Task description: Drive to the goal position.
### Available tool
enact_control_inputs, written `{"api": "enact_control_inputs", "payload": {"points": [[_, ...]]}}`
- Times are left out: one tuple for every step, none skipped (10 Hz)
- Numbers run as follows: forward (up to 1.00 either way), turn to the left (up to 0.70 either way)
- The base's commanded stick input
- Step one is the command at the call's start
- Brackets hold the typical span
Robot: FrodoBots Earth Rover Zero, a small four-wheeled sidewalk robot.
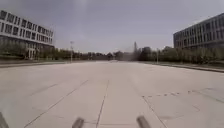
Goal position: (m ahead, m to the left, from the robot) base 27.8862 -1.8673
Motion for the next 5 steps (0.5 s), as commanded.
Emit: {"api": "enact_control_inputs", "payload": {"points": [[0.70,0.00],[0.70,0.00],[0.70,0.00],[0.70,0.00],[0.70,0.00]]}}
